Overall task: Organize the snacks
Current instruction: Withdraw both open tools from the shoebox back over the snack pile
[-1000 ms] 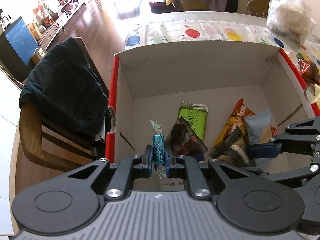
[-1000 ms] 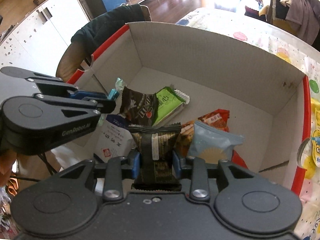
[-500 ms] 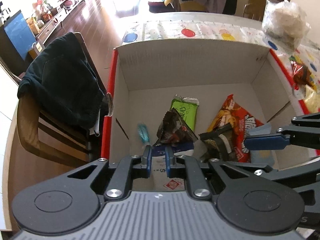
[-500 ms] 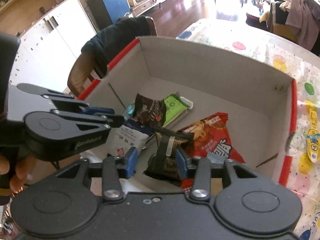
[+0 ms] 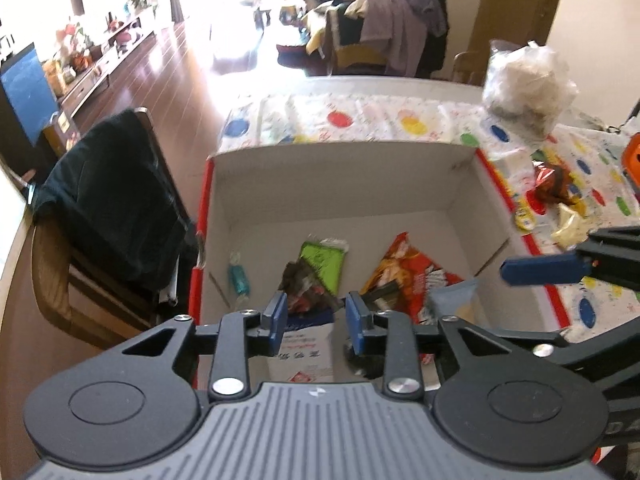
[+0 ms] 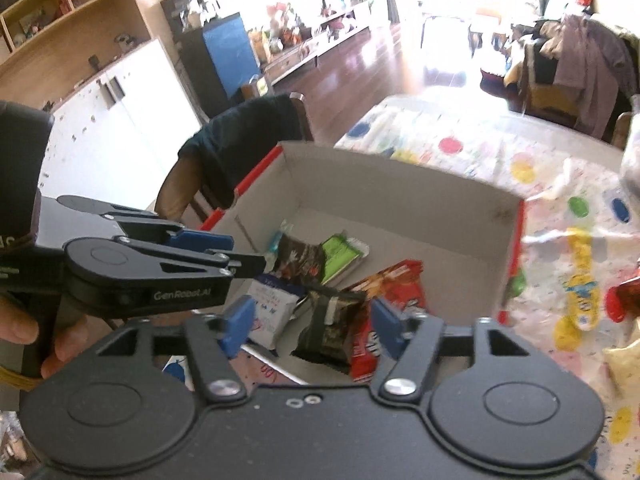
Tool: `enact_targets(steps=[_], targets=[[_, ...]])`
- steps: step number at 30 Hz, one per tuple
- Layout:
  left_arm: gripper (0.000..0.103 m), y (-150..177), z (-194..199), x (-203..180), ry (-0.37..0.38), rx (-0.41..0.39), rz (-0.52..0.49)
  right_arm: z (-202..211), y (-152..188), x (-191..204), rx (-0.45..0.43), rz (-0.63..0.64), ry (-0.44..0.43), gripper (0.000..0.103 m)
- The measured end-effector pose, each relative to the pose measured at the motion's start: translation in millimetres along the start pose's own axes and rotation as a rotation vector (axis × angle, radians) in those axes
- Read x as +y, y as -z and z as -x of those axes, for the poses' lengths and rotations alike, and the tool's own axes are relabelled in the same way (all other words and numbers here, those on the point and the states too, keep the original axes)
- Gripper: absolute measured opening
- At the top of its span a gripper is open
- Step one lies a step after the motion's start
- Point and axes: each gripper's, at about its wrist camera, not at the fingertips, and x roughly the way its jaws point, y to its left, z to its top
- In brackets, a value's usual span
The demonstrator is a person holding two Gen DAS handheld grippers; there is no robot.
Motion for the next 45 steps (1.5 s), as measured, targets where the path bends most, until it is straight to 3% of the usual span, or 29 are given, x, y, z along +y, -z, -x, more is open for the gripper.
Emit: enact_targets(steps=[3,5,8,19,21,25,30,37,45], targets=[[0.032,-2.9,7.1,-8.4,0.031,-0.018,-0.009,16.7,2.1,-6.1,-0.028,-0.012,0.005,0.07],[0.052,-4.6,12.1,-16.5,0.047,-0.037,-0.021,28.6,5.0,-11.3,-0.05,-0.022,0.012,0.075],[0.064,-7.4,19.6,-29.6,0.064,-0.079,-0.036,45.7,10.1,-20.9,-0.082,-0.029,0.037,0.078],[0.072,-27.3,20.5,-104.2,0.158,-0.122,-0.1,104.9,41.8,-85.7,-0.139,-0.082,0.134,0.09],[0.074,-30.3,17.2,-119.6,0.17,-0.117,-0.104,112.6,48.2,-100.1,-0.148,-0.089,0.151,0.095],[0.082,-36.4,10.6,-149.1,0.184,-0.119,-0.11,124.9,58.0,-128.6,-0.161,-0.086,0.186,0.098],[0.086,-43.8,-2.8,-183.8,0.219,-0.118,-0.083,133.3,71.1,-167.2,-0.151,-0.074,0.22,0.101],[0.086,-64.2,-39.1,-235.6,0.203,-0.045,-0.03,130.2,84.3,-224.5,-0.101,-0.03,0.266,0.101],[0.086,-93.1,-97.4,-267.0,0.149,0.079,0.065,115.8,89.2,-275.2,-0.036,-0.113,0.223,0.101]])
